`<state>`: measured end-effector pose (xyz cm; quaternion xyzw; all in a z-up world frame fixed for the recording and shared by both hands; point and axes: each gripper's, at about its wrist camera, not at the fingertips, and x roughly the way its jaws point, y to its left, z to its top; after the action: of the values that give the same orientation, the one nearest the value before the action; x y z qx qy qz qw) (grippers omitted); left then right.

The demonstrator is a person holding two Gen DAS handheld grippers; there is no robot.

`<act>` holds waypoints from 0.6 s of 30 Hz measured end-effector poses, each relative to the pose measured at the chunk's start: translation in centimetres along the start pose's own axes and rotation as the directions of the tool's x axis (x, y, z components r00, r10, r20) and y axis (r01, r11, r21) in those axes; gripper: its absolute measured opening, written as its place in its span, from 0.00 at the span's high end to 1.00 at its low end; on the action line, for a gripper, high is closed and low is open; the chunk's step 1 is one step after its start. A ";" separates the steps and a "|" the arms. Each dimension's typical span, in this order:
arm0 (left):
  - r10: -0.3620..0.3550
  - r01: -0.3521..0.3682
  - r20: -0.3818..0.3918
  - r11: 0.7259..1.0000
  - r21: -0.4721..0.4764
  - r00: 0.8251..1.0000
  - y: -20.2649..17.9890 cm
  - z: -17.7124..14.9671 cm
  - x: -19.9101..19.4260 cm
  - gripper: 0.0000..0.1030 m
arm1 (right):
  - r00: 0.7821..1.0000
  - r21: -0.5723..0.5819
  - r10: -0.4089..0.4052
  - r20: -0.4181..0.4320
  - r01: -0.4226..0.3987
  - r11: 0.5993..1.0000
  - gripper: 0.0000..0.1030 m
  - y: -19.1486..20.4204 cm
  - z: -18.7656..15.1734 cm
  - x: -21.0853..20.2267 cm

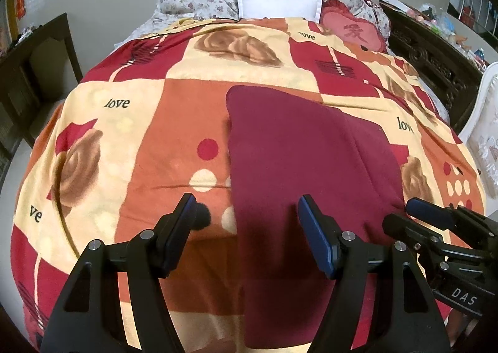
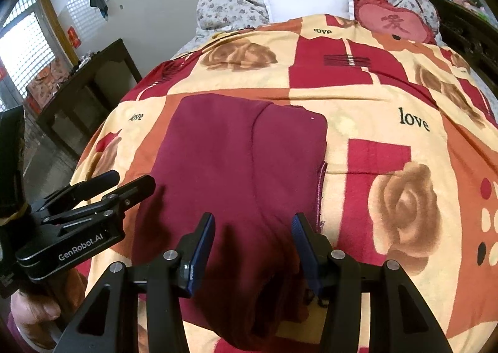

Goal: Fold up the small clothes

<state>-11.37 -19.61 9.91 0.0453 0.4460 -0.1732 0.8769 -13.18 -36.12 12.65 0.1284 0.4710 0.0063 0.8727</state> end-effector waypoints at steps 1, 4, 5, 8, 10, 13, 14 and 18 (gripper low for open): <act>-0.001 0.001 -0.001 1.000 0.000 1.000 0.0 0.0 0.0 0.34 | 1.000 0.001 0.002 -0.002 -0.002 1.000 0.52 0.0 0.0 0.1; -0.002 0.002 -0.002 1.000 0.001 1.000 0.0 0.0 0.1 0.34 | 1.000 0.005 0.002 -0.003 -0.002 1.000 0.52 -0.2 0.0 0.2; -0.002 0.002 -0.003 1.000 0.000 1.000 0.0 0.0 0.1 0.34 | 1.000 0.004 0.002 -0.003 -0.002 1.000 0.52 -0.1 0.1 0.2; -0.003 0.003 -0.002 1.000 0.001 1.000 0.0 0.0 0.1 0.34 | 1.000 0.004 0.002 -0.005 -0.002 1.000 0.52 -0.2 0.1 0.2; -0.001 0.001 -0.002 1.000 0.002 1.000 0.0 0.0 0.1 0.34 | 1.000 0.002 0.002 -0.007 -0.002 1.000 0.52 -0.2 0.1 0.3; -0.001 0.001 0.001 1.000 0.006 1.000 -0.1 0.1 0.1 0.34 | 1.000 0.001 0.002 -0.008 -0.002 1.000 0.52 -0.3 0.2 0.4; -0.002 0.002 0.001 1.000 0.006 1.000 -0.2 0.1 0.2 0.34 | 1.000 0.003 0.003 -0.008 -0.003 1.000 0.52 -0.4 0.2 0.4; 0.000 0.000 -0.002 1.000 0.010 1.000 -0.3 0.2 0.3 0.34 | 1.000 0.003 0.003 -0.011 -0.003 1.000 0.52 -0.2 0.2 0.4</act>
<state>-11.20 -19.99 9.79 0.0499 0.4460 -0.1753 0.8763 -12.76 -36.33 12.36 0.1304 0.4756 0.0078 0.8699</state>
